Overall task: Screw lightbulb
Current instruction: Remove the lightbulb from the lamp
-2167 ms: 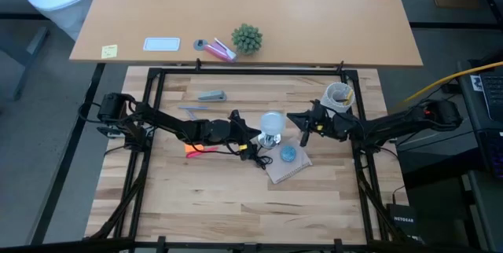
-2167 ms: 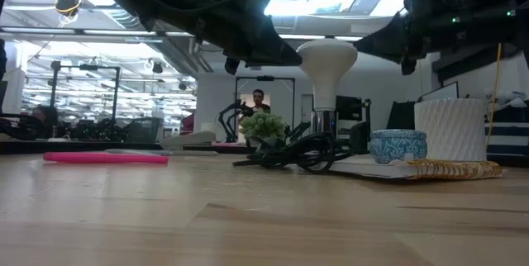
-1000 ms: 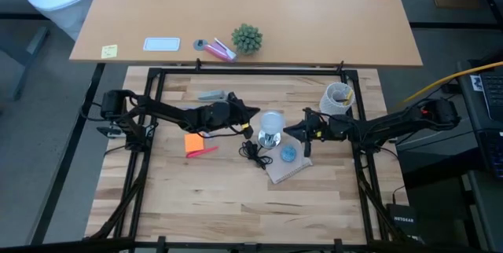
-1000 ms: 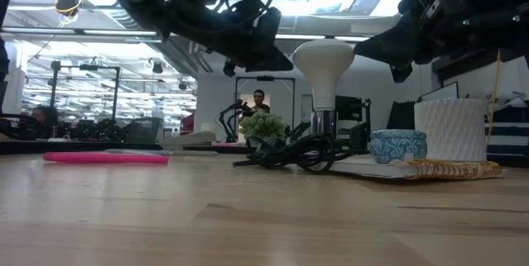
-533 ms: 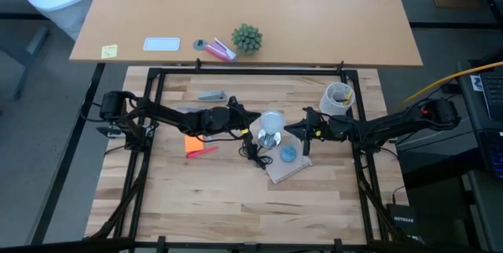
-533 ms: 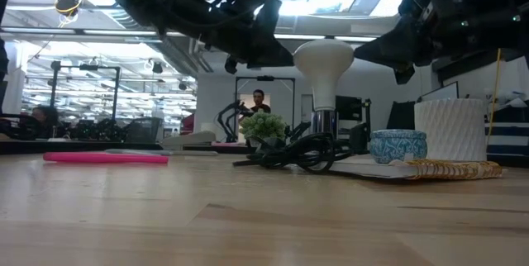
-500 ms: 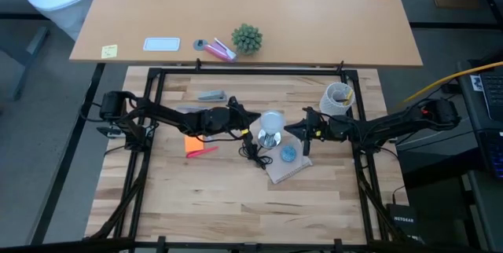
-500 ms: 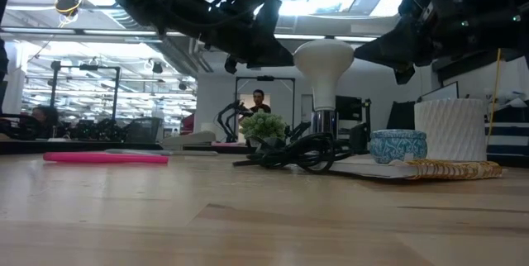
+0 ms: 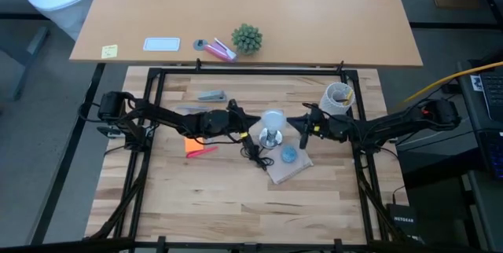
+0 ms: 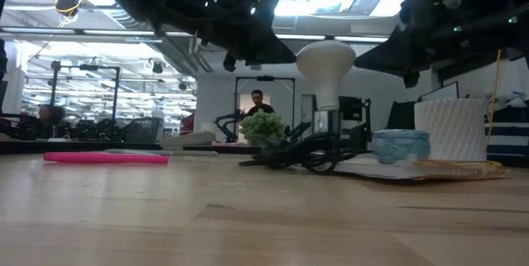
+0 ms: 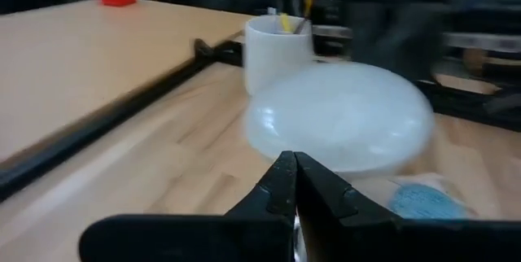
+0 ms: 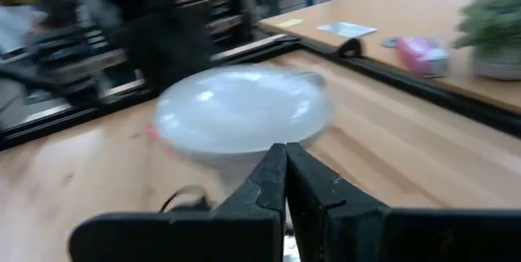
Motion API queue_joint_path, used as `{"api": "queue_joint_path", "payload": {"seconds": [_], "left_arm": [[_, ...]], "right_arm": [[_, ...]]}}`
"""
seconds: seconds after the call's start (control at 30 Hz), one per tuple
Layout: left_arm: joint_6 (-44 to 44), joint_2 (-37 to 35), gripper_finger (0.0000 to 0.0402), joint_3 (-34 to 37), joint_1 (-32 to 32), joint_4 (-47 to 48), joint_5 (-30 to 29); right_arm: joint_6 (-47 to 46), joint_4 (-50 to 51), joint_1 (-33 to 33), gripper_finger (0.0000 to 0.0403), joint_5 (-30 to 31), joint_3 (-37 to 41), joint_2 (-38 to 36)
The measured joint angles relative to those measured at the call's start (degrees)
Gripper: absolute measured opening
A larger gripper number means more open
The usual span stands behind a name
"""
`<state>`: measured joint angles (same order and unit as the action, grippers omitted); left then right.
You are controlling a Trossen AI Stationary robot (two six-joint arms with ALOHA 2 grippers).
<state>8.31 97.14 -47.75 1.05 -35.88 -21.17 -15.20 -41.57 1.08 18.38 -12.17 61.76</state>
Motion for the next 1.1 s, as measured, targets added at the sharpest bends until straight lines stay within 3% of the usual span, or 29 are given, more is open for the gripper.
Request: {"api": "queue_joint_path", "payload": {"seconds": [0.17,1.1], "left_arm": [[-0.18,0.17,0.0000,-0.29,1.27,0.23,4.23],[-4.47,0.15,0.0000,-0.07,1.26,-3.79,0.77]], "right_arm": [[0.01,-0.08,-0.04,0.0011,1.96,-0.06,0.15],[0.68,-4.03,-0.04,0.0011,1.30,-0.06,0.07]]}}
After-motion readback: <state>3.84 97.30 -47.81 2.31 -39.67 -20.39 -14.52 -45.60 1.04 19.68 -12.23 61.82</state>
